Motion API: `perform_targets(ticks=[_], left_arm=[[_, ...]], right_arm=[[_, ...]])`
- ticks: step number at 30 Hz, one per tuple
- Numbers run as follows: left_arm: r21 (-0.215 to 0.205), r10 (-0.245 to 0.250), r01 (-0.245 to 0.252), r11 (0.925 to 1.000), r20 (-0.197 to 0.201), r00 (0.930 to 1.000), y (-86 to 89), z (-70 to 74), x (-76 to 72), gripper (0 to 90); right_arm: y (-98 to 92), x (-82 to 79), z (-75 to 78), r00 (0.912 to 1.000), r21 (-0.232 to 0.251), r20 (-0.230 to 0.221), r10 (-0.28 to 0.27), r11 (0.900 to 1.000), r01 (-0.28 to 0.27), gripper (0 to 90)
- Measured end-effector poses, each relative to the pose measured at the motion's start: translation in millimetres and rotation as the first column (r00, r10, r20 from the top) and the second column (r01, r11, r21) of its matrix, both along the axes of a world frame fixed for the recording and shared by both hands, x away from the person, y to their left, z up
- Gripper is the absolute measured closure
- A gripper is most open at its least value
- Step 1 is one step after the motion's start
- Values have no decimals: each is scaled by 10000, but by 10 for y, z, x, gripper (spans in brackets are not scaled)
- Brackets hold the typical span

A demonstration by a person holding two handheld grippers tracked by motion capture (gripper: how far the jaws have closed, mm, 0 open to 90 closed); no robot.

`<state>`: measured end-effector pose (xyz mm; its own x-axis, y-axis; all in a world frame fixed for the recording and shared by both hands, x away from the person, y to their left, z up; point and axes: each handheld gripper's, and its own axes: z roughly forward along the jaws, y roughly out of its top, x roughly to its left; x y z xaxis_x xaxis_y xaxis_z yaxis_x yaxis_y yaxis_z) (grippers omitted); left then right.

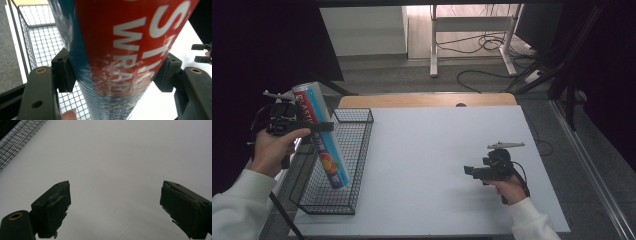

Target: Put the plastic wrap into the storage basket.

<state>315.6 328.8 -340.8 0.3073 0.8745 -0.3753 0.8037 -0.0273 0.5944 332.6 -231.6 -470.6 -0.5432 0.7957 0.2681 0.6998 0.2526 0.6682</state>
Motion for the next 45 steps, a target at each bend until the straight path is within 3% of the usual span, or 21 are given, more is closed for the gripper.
perform_targets(ticks=[15, 20, 27, 37, 45], left_arm=[[308, 305, -285, 9991, -648, 9974, 77, -358, 98, 319], [245, 280, -260, 9994, -841, 9961, 86, -486, 84, 319], [33, 499, -498, 9988, -937, 9943, 110, -526, 120, 318], [-60, 1354, -1366, 9906, -973, 9860, -4, -741, 444, 317], [105, 1631, -1634, 9865, -1489, 9753, -105, -942, 682, 317]], right_arm=[[-8, 11, -20, 10000, -87, -66, -4, 10000, 3, 99], [-3, 8, -18, 10000, -201, -7, -37, 9998, 37, 98], [-20, 16, -29, 9999, -258, -66, -135, 9996, 133, 99], [-36, 26, -29, 9998, -295, -8, -219, 9993, 218, 99], [-34, 34, -45, 9996, -341, -64, -258, 9991, 255, 99]])
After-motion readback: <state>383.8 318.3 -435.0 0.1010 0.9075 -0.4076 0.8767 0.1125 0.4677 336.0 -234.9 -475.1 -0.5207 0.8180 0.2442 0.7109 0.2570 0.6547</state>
